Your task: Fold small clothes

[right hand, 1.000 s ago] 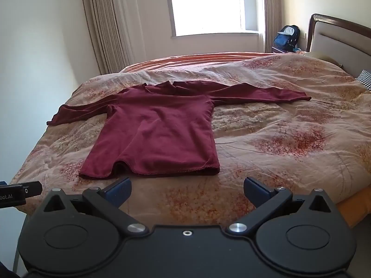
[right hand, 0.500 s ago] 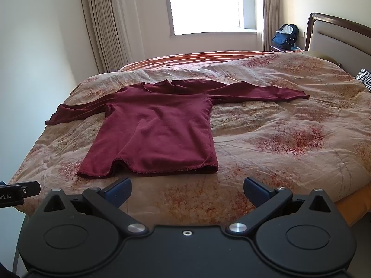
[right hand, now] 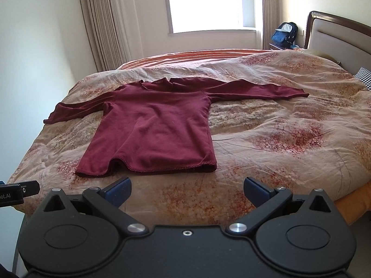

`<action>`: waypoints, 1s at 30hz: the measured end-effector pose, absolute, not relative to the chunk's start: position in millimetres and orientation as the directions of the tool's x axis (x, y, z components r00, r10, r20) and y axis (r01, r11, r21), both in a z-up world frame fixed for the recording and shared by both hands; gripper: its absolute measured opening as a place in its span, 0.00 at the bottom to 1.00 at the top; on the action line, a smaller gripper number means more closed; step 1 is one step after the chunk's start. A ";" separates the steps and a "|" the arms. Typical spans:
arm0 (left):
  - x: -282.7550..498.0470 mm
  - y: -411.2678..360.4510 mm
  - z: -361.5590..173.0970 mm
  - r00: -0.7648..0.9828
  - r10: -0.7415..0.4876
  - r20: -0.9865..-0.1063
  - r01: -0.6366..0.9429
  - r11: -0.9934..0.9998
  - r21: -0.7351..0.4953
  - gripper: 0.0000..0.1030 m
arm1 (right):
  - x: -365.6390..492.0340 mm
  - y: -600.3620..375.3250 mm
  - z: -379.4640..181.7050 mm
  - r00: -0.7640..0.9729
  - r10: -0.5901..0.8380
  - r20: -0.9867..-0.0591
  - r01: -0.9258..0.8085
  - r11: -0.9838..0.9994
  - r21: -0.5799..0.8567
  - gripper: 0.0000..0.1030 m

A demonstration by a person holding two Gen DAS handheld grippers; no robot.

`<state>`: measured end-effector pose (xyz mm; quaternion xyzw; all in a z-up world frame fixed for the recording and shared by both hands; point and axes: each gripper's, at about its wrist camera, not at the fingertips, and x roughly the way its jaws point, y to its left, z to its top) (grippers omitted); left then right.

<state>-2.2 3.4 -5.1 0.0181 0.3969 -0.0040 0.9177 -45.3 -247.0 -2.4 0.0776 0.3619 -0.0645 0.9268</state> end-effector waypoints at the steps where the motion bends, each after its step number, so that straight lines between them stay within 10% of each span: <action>1: -1.4 2.8 -4.6 0.684 0.008 -0.729 0.021 0.999 0.031 1.00 | -45.2 -246.9 -2.4 0.730 -0.063 -0.680 0.175 0.980 0.097 1.00; 30: 12.7 3.4 -19.9 0.667 0.013 -0.745 0.022 0.999 0.038 1.00 | -33.1 -247.8 -10.8 0.714 -0.061 -0.698 0.177 0.980 0.096 1.00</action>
